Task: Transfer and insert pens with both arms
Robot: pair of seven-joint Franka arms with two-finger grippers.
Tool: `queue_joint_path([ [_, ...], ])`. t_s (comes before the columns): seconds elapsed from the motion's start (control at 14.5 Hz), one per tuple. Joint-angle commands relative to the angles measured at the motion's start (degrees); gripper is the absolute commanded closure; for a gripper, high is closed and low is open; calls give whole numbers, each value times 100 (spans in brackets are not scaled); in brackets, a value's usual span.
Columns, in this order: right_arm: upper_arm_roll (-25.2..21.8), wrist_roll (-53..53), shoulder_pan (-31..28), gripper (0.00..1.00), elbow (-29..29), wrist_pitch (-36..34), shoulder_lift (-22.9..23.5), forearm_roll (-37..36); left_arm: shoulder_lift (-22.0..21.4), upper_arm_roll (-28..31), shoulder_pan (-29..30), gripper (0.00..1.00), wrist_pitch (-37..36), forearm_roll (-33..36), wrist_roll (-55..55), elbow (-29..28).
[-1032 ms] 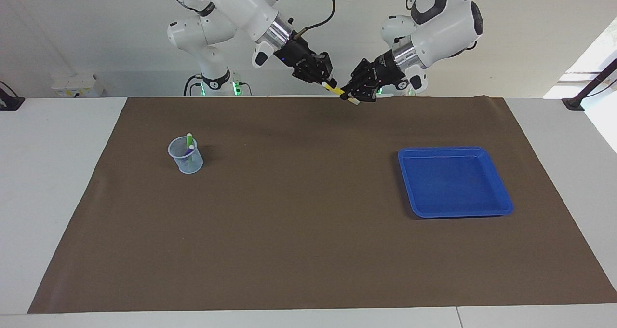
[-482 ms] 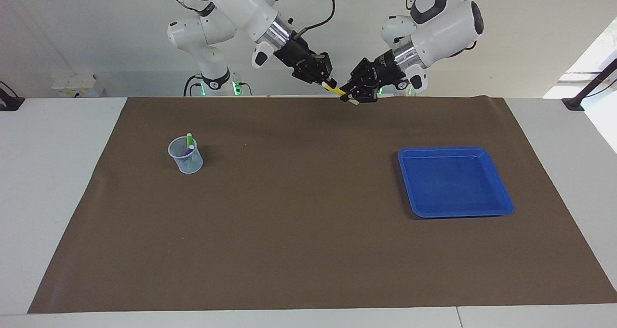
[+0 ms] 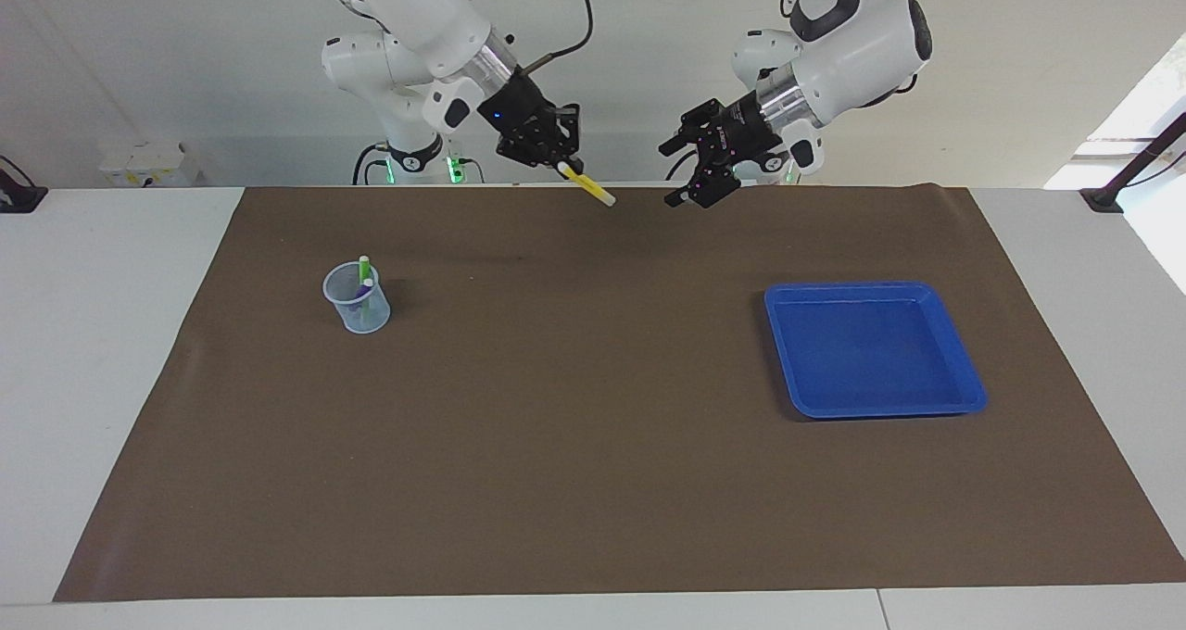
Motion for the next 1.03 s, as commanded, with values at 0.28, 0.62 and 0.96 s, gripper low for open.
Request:
queue_joint_path([
  [0.28,12,-2716,-716,100,160,-751,50,-2457,-66,45,-89,0,286,211,8,-54],
  [0.62,12,-4820,-1982,100,-639,-101,-29,-3051,-31,45,-80,0,427,211,-1,7],
  [0.96,12,-4830,-2071,100,-1598,672,-311,-3033,128,-25,7,0,516,1370,1005,174],
])
